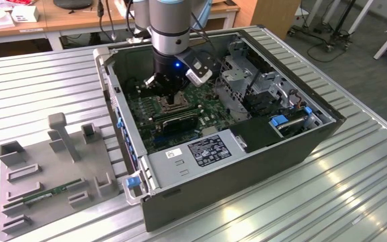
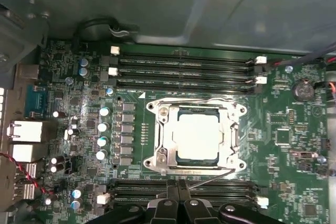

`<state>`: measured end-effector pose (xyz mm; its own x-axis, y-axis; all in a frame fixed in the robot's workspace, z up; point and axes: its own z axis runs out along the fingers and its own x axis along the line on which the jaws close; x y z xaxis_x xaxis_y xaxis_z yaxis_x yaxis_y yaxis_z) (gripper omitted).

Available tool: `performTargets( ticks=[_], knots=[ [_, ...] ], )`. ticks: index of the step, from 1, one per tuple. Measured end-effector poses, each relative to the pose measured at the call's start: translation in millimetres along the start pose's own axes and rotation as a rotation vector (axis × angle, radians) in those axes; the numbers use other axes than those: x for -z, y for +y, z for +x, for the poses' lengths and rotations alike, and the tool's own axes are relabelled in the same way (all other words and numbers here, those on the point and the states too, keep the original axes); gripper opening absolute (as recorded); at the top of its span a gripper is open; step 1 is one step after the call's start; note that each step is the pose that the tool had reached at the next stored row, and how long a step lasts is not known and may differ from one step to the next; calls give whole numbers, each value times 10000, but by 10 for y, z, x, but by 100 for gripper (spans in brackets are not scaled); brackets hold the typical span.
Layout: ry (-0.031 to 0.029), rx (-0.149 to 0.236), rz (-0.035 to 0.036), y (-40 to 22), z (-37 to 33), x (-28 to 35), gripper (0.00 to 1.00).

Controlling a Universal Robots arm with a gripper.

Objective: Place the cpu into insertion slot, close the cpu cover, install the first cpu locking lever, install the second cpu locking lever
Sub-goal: 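Install the second cpu locking lever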

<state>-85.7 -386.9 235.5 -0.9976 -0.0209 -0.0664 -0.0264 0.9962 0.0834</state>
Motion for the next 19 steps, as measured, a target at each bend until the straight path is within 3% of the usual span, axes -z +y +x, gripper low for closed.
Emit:
performTargets(
  ticks=[15, 19],
  knots=[
    [-1, 0, -1, -21, 152, -280, 11],
    [0, 2, 0, -24, 162, -313, 11]
  ],
)
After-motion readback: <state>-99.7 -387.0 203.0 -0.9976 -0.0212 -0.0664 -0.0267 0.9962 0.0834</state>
